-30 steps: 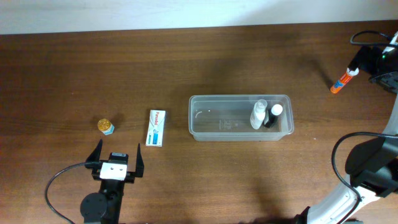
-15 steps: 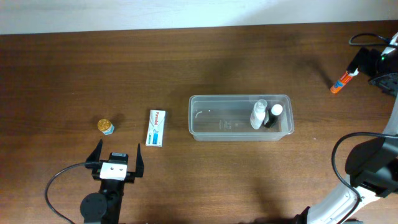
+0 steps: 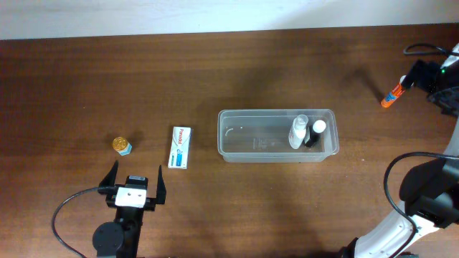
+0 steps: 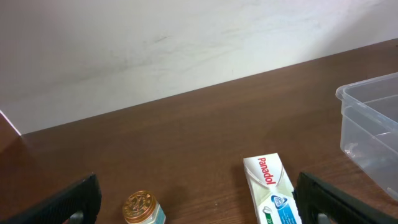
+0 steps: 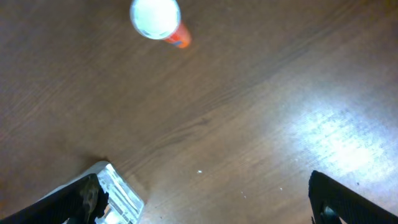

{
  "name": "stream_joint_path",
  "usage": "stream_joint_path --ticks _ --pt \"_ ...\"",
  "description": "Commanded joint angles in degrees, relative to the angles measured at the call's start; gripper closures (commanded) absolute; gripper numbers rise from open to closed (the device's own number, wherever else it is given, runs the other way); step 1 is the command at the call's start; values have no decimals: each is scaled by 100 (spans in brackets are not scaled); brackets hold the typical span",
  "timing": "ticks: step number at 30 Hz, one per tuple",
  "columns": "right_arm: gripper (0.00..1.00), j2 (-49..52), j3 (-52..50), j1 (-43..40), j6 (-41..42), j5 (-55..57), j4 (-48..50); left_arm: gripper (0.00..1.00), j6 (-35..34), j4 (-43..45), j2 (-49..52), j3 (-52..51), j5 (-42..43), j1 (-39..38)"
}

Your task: Pack container

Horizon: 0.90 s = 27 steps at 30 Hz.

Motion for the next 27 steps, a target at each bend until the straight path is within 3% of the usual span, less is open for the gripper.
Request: stream_joint_path --ticks 1,27 --pt "2 -24 87 -229 153 -35 -44 1 85 -7 -50 -35 -44 24" --pt "2 11 87 -369 157 -551 870 1 85 -7 -50 -35 -44 24"
